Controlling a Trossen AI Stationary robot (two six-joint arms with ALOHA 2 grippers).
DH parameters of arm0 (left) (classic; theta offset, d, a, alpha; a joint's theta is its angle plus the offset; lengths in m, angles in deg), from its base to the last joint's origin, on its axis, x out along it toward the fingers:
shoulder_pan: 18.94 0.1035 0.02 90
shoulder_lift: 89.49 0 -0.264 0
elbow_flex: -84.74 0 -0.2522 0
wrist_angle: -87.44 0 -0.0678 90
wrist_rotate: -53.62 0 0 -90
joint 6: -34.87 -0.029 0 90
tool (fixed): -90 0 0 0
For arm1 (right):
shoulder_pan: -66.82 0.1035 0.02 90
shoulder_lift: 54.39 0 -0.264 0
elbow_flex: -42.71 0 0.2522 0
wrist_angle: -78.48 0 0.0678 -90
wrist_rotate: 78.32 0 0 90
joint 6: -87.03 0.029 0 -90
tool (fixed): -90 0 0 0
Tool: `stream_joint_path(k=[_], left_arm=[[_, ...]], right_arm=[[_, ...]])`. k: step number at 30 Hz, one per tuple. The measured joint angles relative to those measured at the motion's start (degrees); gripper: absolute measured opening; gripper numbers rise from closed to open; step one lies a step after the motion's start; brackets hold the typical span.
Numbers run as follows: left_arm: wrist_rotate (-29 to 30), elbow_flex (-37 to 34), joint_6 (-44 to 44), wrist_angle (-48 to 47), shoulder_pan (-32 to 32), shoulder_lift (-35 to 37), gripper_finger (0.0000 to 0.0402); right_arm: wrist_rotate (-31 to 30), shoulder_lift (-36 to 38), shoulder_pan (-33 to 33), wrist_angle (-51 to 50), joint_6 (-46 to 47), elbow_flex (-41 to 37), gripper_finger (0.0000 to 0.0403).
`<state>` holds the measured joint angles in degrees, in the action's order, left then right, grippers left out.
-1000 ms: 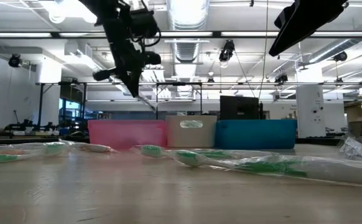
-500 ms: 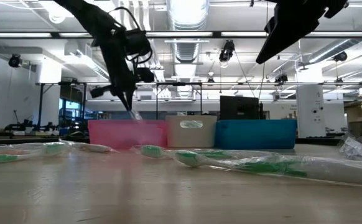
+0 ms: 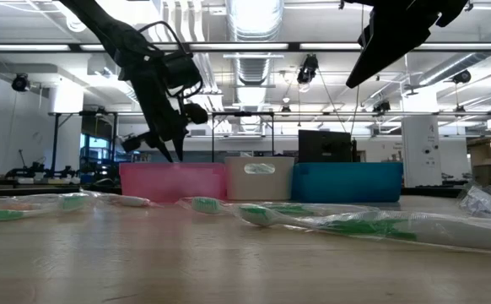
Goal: Pick & Place Toothbrushes
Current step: Put the violet toothbrush into the pink bin, then put the green toothbrush into the white bin
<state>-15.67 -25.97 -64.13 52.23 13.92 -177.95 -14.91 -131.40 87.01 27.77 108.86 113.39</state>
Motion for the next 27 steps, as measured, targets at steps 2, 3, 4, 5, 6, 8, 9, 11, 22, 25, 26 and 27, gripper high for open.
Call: stream_joint_path(k=[2,3,4,5,6,8,9,11,22,25,26,27], left_arm=[[0.4,-0.3,0.1,1.0,-0.3,0.2,0.0106],[1.2,-0.4,0.2,0.9,-0.6,0.4,0.0115],[2.2,-0.4,0.4,0.8,-1.1,0.7,0.0123],[3.5,-0.4,1.2,0.8,-1.7,1.0,0.013],[4.6,-0.2,2.5,0.7,-2.5,1.4,0.0135],[6.0,0.4,6.5,0.6,-4.4,2.3,0.014],[6.0,0.8,8.7,0.2,-5.6,3.0,0.014],[6.0,1.0,13.2,-0.6,-8.7,4.5,0.014],[5.2,0.9,55.6,0.2,-26.6,15.4,0.012],[3.8,0.9,72.0,0.5,-28.8,18.3,0.0117],[2.8,0.7,76.1,0.7,-29.1,19.2,0.0117],[1.7,0.5,80.0,0.9,-29.4,20.0,0.0117]], right_arm=[[0.0,0.0,0.0,0.0,0.0,0.0,0.0081],[0.0,0.0,0.0,0.0,0.0,0.0,0.0085],[0.0,0.0,0.0,0.0,0.1,0.0,0.0089],[0.0,0.0,0.0,0.0,0.2,0.0,0.0093],[0.0,0.0,0.0,0.0,0.2,0.0,0.0097],[0.0,0.0,0.0,0.0,0.2,0.0,0.0105],[0.0,0.0,0.0,0.0,0.2,0.0,0.0108],[0.0,0.0,0.0,0.0,0.3,0.0,0.0115],[6.2,-2.3,0.1,2.7,0.6,0.0,0.0124],[6.3,-5.0,0.0,3.3,0.5,0.0,0.0117],[6.3,-6.1,0.0,3.5,0.5,0.0,0.0116],[6.4,-7.2,0.0,3.8,0.6,0.1,0.0114]])
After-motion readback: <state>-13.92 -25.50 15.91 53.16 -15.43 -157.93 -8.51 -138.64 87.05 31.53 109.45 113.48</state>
